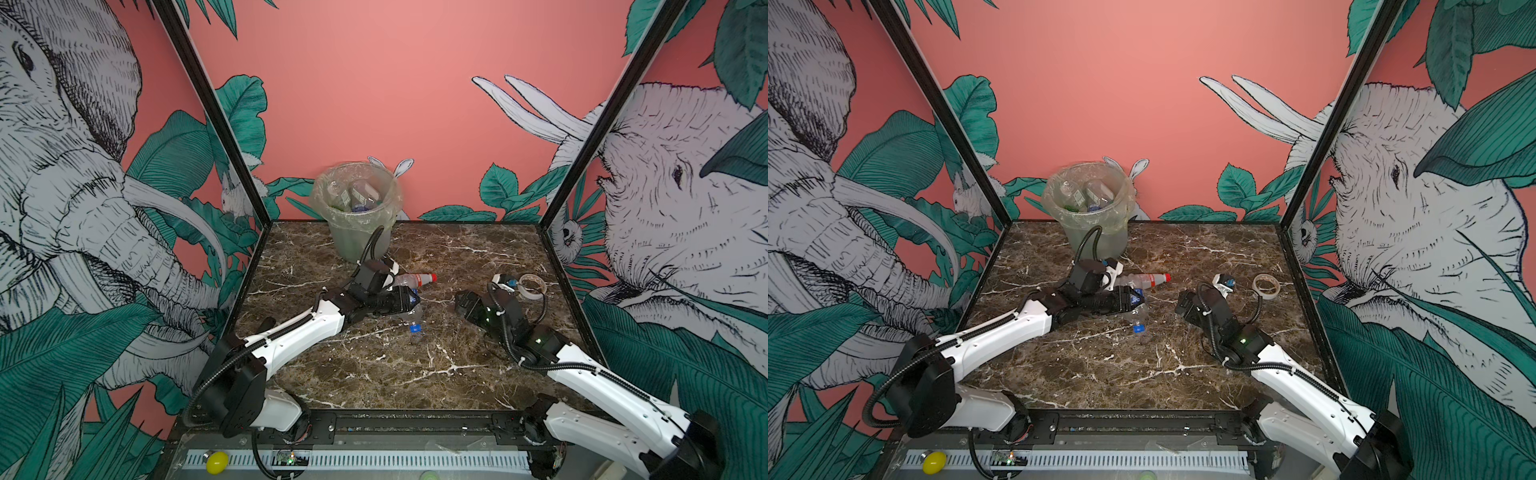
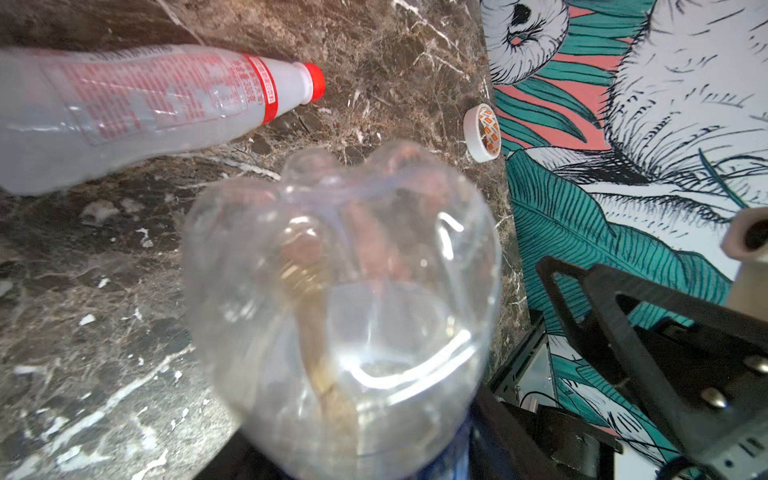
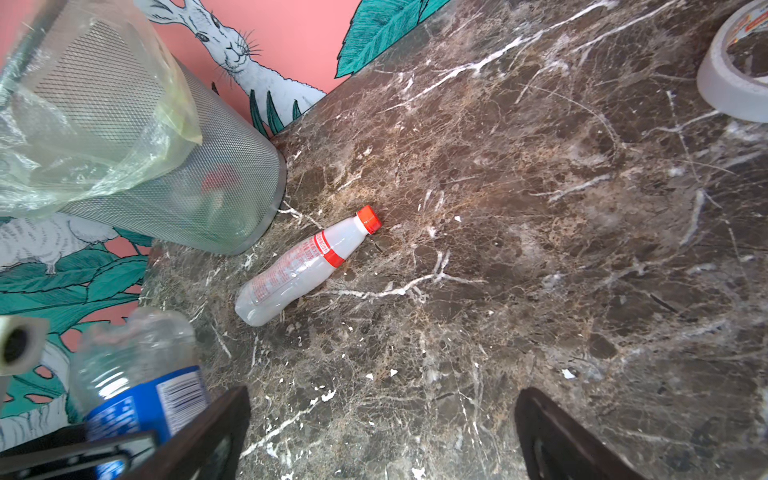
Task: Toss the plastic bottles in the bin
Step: 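Lift the Pepsi bottle with the left gripper and carry it over the wastebasket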
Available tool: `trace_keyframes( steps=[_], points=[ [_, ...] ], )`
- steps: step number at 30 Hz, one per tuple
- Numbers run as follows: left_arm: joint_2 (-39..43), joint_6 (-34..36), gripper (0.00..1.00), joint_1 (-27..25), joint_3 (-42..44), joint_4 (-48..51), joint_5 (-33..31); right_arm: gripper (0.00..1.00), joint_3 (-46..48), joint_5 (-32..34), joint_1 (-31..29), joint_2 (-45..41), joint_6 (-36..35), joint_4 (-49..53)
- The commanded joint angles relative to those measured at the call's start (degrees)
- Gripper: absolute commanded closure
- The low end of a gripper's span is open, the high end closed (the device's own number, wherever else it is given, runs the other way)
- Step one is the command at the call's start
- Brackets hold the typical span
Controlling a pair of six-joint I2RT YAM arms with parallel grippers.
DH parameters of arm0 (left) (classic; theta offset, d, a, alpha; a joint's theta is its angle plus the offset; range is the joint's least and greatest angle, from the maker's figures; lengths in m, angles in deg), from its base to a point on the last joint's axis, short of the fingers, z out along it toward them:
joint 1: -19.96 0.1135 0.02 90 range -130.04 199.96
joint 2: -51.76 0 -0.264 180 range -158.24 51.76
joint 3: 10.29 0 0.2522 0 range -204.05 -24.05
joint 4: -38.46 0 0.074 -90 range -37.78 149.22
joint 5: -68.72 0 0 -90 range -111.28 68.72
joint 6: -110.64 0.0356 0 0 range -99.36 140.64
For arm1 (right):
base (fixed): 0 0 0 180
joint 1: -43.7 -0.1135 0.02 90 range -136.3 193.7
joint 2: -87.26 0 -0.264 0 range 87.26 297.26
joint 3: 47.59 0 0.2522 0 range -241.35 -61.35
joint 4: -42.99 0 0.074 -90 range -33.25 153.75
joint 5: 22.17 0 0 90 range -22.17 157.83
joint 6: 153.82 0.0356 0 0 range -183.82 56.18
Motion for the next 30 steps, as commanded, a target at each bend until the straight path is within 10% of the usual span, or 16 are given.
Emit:
trace_keyframes(
  steps=[1, 30],
  points=[
    [2.62, 1.27, 0.38, 2.60, -1.41, 3.12, -0.91, 0.01, 0.11, -0.22, 0.33, -0.49, 1.08, -2.69],
    [15.65, 2.94, 0.39, 29.42, 5.71, 13.97, 5.12, 0.01, -3.30, -6.02, 1.14, 9.50, 1.44, -4.21]
  ],
)
